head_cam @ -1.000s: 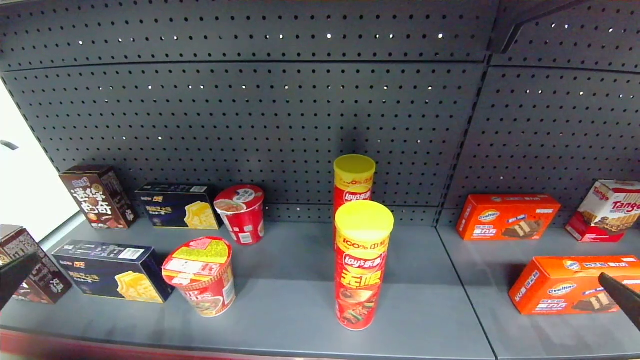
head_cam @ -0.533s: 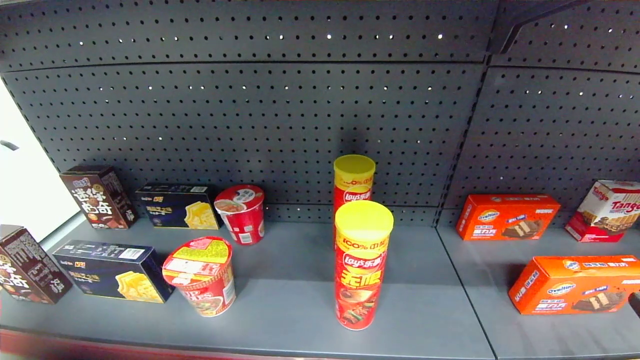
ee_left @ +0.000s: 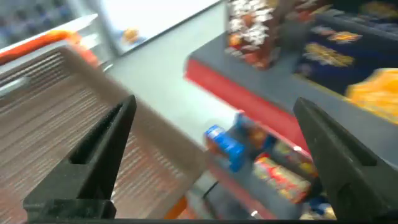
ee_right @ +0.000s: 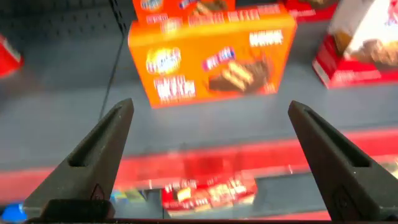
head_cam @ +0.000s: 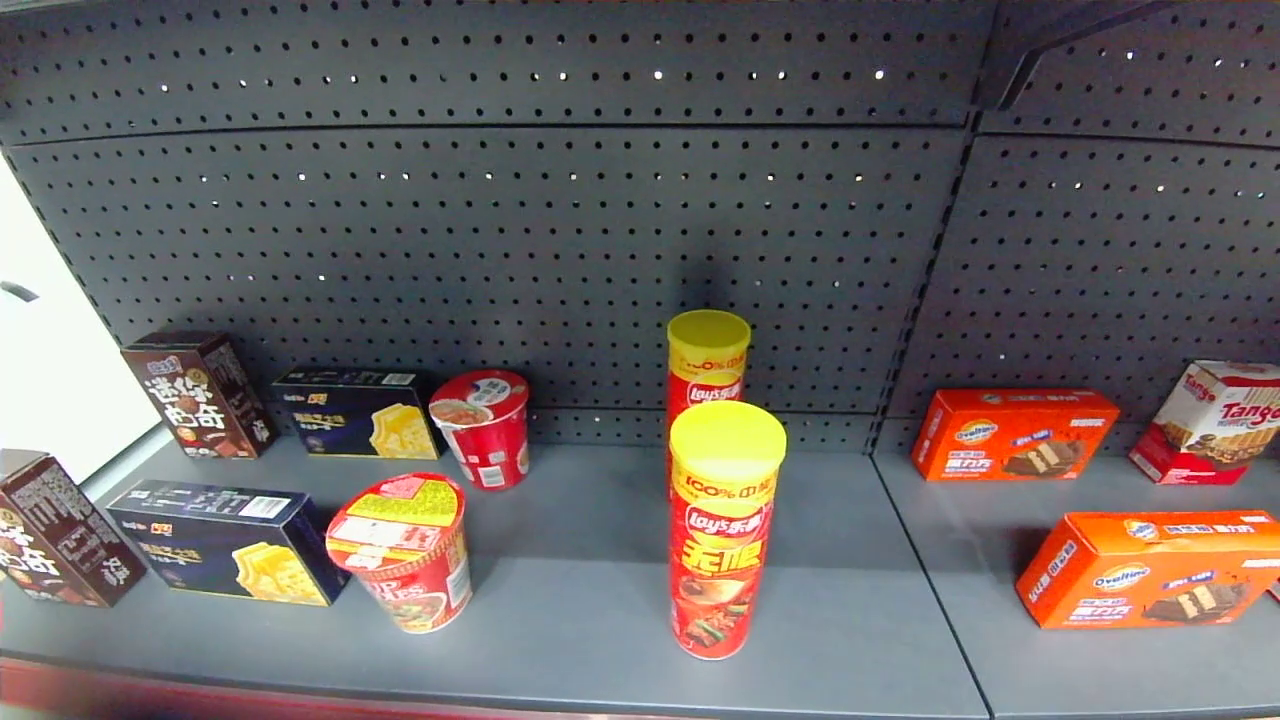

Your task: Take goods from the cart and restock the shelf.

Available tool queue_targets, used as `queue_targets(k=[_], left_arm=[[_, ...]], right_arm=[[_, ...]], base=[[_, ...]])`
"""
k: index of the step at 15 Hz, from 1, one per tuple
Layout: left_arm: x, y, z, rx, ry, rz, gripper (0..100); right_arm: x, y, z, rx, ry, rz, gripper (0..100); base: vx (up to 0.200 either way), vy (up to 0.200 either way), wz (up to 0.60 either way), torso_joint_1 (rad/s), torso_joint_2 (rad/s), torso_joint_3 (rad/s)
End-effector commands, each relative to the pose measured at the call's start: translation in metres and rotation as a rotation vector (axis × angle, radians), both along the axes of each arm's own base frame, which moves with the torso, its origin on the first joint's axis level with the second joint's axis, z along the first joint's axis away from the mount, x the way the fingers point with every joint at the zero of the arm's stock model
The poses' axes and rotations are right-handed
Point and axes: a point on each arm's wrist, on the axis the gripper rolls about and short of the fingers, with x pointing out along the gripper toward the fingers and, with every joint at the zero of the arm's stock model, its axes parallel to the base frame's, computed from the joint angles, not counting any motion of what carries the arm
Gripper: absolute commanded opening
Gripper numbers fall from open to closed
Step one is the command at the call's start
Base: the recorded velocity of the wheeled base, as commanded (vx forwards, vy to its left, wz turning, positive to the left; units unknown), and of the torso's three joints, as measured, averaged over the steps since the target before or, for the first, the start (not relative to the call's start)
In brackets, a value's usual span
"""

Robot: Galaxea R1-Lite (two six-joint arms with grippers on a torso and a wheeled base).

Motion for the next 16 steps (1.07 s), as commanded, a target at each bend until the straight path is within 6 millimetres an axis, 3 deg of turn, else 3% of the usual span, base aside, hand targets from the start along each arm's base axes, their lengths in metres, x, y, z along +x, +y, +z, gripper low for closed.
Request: queue_targets(k=[1, 4, 7, 16], left_arm=[[0.002, -0.002, -0.03, 0.024, -0.018, -0.14, 100], [0.006, -0.002, -0.04, 0.029, -0.028, -0.166, 100], [0.007, -0.005, -0.041, -0.012, -0.041, -0.31, 100], [0.007, -0.005, -0.041, -0.065, -0.068, -0.267, 100]], right_arm=[[-0.028, 0.0, -0.019, -0.07, -0.104, -0.011, 100], [-0.027, 0.001, -0.018, -0.06, -0.134, 0.006, 100], [-0.027, 0.001, -0.018, -0.06, -0.136, 0.02, 100], [-0.027, 0.001, -0.018, -0.145, -0.127, 0.025, 100]], base=[[0.0, 0.0, 0.0, 0.0, 0.0, 0.0], [0.0, 0.0, 0.0, 0.0, 0.0, 0.0], [0.0, 0.0, 0.0, 0.0, 0.0, 0.0], [0.0, 0.0, -0.07, 0.001, 0.0, 0.0]])
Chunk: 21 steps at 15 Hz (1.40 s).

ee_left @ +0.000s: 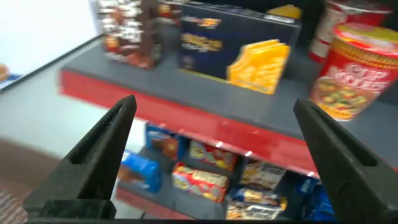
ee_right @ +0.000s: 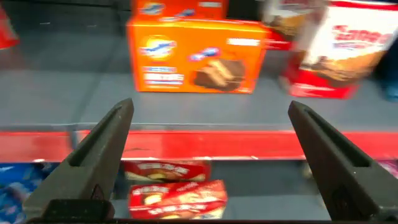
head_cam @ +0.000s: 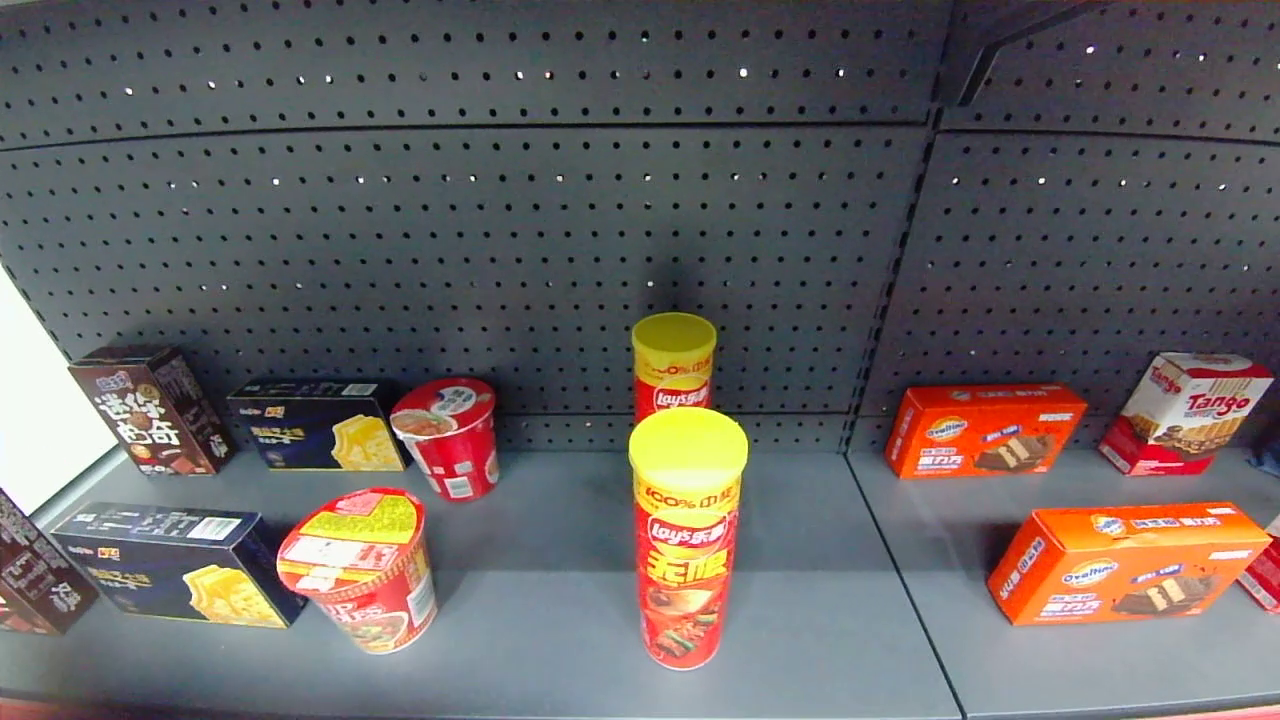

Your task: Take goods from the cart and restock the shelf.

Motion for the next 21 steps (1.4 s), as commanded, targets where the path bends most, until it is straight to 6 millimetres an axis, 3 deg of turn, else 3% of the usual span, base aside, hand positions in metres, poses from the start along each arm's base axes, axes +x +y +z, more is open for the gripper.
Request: queue_targets(k=[1, 21], left_arm=[[0.0004, 0.0001, 0.0001, 0.0, 0.004, 0.001, 100], [0.0003, 0.0002, 0.0, -0.004, 0.004, 0.005, 100]], right_arm=[[0.0, 0.0001, 0.0003, 0.001, -0.002, 0.0, 100], [-0.0001, 0.001, 0.0006, 0.01, -0.003, 0.045, 100]], base=[[0.0, 0.0, 0.0, 0.0, 0.0, 0.0], [-0.01, 0.0, 0.0, 0.0, 0.0, 0.0]])
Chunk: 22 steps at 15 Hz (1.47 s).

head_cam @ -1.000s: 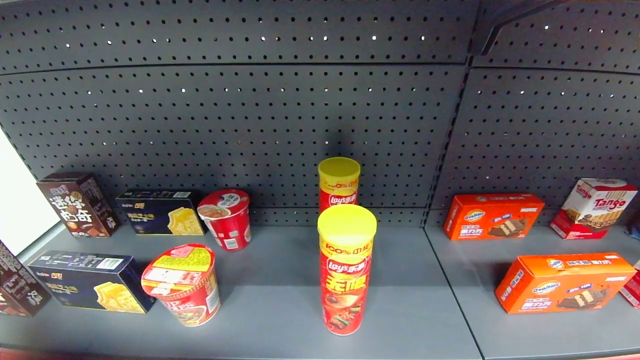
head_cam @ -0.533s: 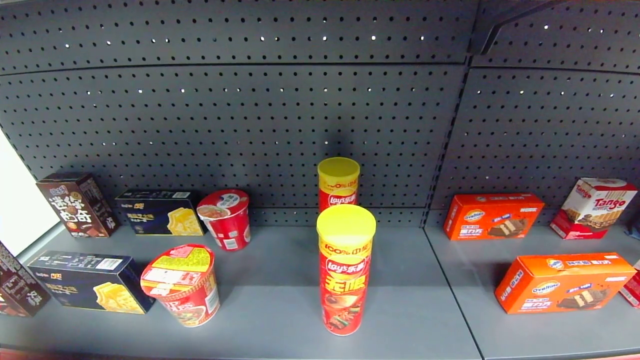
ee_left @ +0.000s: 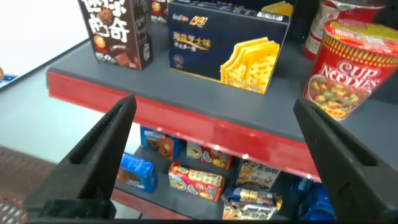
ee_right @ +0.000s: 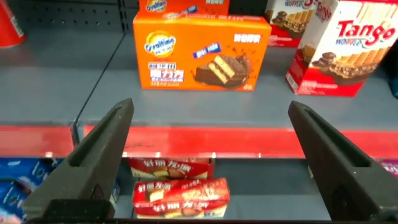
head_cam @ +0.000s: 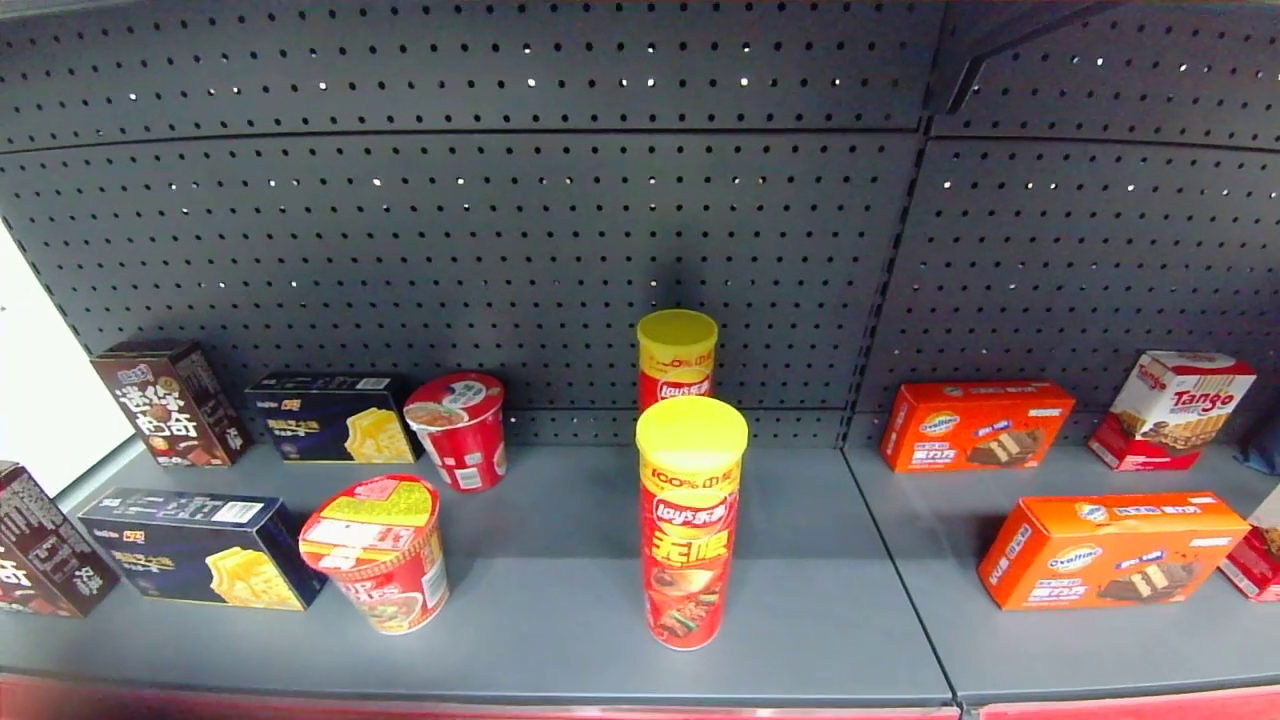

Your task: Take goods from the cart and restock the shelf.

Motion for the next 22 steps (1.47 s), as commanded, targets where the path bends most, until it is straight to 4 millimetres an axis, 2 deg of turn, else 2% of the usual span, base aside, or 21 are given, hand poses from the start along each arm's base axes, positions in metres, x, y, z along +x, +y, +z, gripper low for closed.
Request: queue_targets(k=[1, 22], left_arm=[[0.0003, 0.0, -0.0002, -0.003, 0.004, 0.001, 100], [0.0003, 0.0, -0.0002, -0.008, 0.002, 0.0, 100]], right_arm=[[0.0001, 0.0, -0.0004, 0.0, 0.005, 0.0, 100], [0.0, 0.0003, -0.0003, 0.005, 0.007, 0.017, 100]], base=[[0.0, 0.0, 0.0, 0.0, 0.0, 0.0], [0.0, 0.0, 0.0, 0.0, 0.0, 0.0]])
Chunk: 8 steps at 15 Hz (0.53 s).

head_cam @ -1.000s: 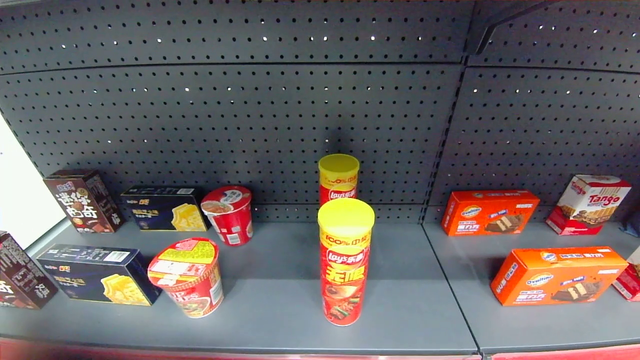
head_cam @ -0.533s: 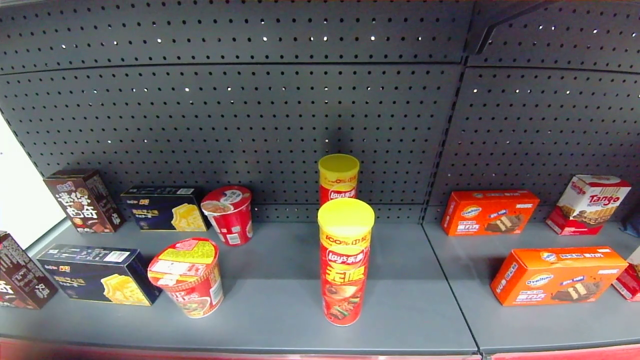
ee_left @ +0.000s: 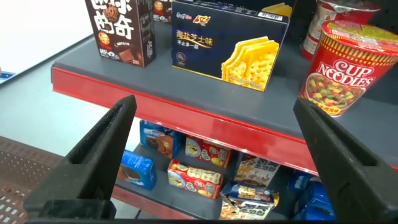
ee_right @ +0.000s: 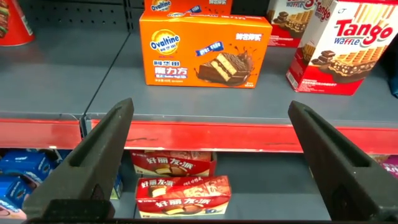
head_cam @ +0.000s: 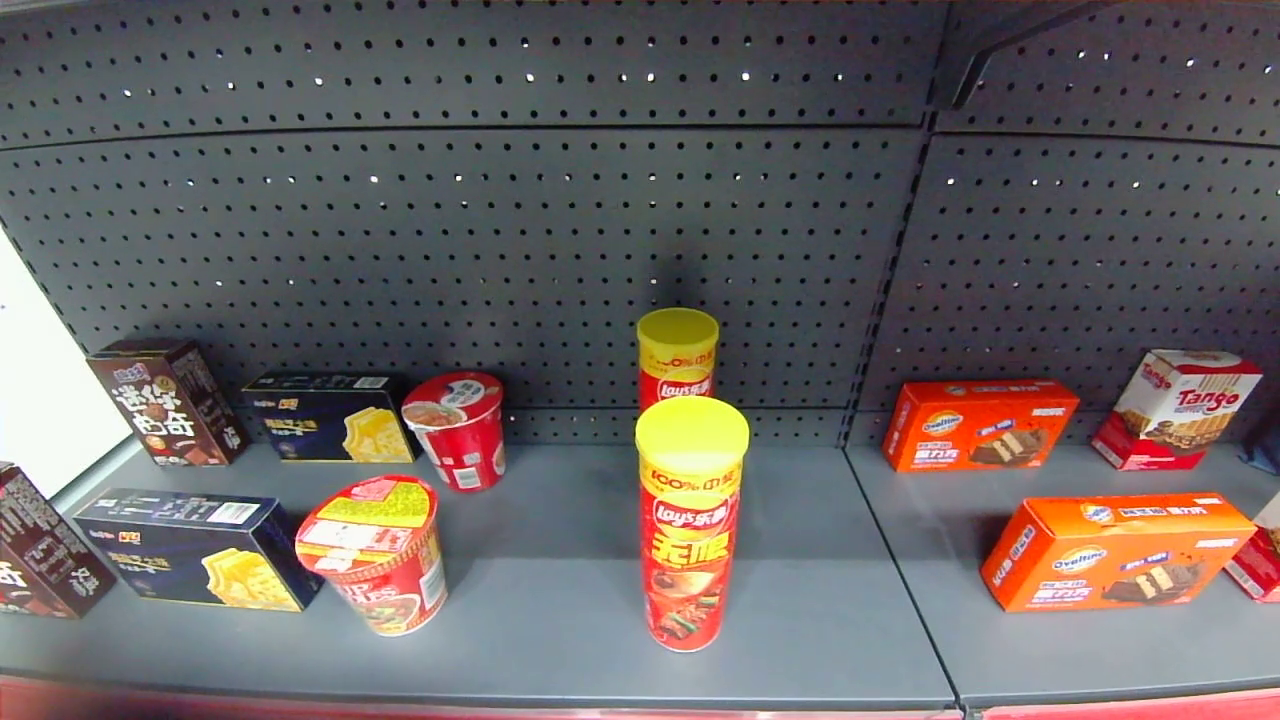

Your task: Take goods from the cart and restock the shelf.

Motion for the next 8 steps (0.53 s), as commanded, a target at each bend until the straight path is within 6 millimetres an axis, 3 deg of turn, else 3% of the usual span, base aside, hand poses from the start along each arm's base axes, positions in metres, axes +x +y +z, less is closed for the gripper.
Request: queue_targets(k=[1, 8], left_arm=[[0.0002, 0.0, 0.0001, 0.002, 0.003, -0.002, 100], [0.0002, 0.0, 0.0001, -0.005, 0.001, 0.001, 100]], right_arm=[[0.0001, 0.0, 0.0001, 0.001, 0.001, 0.001, 100], [0.0001, 0.0, 0.0003, -0.003, 0.0, -0.001, 100]], base=[[0.0, 0.0, 0.0, 0.0, 0.0, 0.0], [0.0, 0.0, 0.0, 0.0, 0.0, 0.0]])
